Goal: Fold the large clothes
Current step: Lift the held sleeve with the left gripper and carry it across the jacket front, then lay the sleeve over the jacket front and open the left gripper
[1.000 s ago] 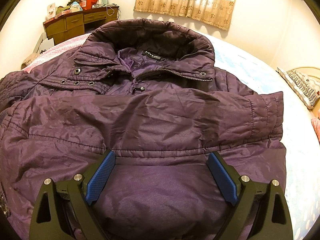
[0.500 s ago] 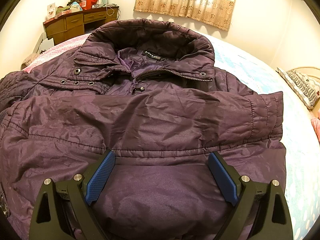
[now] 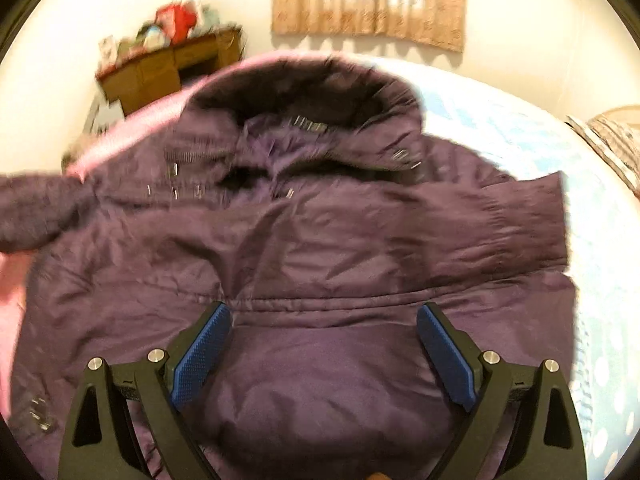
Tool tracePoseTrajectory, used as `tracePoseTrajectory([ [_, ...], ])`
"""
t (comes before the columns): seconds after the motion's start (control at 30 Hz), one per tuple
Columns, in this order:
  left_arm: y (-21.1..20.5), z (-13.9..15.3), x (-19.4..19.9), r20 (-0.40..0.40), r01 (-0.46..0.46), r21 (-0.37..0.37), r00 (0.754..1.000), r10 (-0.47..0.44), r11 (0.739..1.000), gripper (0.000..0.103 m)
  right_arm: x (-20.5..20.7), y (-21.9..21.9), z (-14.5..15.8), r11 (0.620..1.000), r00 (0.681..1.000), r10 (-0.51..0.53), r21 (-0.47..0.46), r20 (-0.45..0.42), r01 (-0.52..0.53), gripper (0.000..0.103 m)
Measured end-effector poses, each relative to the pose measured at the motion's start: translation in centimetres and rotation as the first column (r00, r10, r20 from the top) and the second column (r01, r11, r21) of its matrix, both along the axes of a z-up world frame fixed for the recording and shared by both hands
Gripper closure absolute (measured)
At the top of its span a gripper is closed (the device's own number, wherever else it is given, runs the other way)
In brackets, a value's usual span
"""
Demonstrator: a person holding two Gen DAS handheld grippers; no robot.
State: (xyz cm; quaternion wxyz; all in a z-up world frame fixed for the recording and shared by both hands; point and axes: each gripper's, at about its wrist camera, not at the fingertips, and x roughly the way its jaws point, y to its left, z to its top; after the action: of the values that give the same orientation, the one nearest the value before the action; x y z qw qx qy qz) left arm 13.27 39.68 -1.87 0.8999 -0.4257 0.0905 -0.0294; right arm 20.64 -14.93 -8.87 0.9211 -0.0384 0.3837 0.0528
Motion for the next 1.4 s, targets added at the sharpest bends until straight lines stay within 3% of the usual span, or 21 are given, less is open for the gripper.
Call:
tracePoseTrajectory([
  [0.17,-3.2,2.6,1.5,0.015,0.065,0.064,0.998,-0.067,0.996,0.060,-2.8,-2.4,3.2,0.996,0.996,-0.014,0.093,0.085,0.007,0.008],
  [0.37,-9.1,5.4,3.3,0.069,0.172,0.129,0.981,-0.182,0.977,0.060,-6.3,-5.8,5.1,0.983,0.994,-0.034,0.182,0.101,0.015,0.008],
  [0.63,-17.1,7.2,5.9,0.099,0.341,0.193,0.926,-0.364,0.920,0.060,-10.8,-10.0,6.0,0.960,0.987,-0.099,0.274,0.128,0.061,0.008],
  [0.87,-24.4,4.9,7.4,0.034,0.478,0.222,0.867,-0.496,0.850,0.060,-12.6,-12.8,5.7,0.949,0.980,-0.145,0.300,0.137,0.098,0.008],
  [0.93,-26.8,3.6,7.5,-0.008,0.510,0.252,0.851,-0.525,0.822,0.060,-12.7,-13.6,5.1,0.939,0.979,-0.165,0.323,0.119,0.119,0.008],
  [1.07,-31.5,1.6,7.3,-0.104,0.527,0.385,0.840,-0.532,0.757,0.060,-13.0,-14.6,3.6,0.929,0.976,-0.196,0.336,0.096,0.153,0.008],
  [1.27,-37.6,-2.4,6.4,-0.251,0.610,0.489,0.783,-0.569,0.624,0.060,-13.4,-16.4,1.9,0.894,0.966,-0.252,0.396,0.062,0.208,0.008],
  [1.33,-38.8,-3.0,6.3,-0.299,0.624,0.511,0.774,-0.558,0.592,0.056,-13.6,-17.0,1.5,0.882,0.960,-0.274,0.413,0.055,0.228,0.008],
  [1.4,-39.9,-3.3,5.8,-0.344,0.643,0.540,0.757,-0.555,0.543,0.050,-13.6,-17.2,1.0,0.877,0.957,-0.288,0.413,0.046,0.244,0.008],
])
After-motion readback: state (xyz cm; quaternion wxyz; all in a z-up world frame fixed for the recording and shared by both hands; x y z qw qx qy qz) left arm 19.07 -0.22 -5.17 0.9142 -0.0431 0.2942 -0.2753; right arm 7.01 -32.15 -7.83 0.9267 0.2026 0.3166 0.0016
